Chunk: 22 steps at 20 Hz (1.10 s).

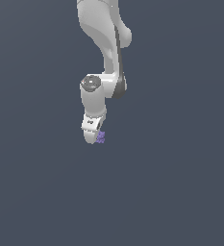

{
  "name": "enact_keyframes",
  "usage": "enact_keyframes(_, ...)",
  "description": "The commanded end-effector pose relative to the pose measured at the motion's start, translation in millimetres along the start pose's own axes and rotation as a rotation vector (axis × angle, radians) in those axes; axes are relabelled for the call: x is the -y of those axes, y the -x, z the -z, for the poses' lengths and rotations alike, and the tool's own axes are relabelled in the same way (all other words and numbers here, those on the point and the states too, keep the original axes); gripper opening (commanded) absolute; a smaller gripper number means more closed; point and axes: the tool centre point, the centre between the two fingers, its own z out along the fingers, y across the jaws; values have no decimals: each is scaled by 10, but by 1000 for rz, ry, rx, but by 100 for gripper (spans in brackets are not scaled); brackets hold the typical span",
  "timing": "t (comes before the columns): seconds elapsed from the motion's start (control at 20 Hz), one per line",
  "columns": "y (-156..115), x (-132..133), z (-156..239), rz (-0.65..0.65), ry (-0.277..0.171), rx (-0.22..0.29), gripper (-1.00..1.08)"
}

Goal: Pick up the object and move it to a goal position.

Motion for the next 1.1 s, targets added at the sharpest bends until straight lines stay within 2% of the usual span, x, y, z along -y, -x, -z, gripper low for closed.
enact_keyframes(0.0,0,8,-105,1,-1,0,100)
enact_keyframes(0.5,1,6,-399,4,-1,0,100)
enact_keyframes(0.55,1,6,-399,4,-1,0,-100)
enact_keyframes(1.05,0,1,-392,4,0,0,-100)
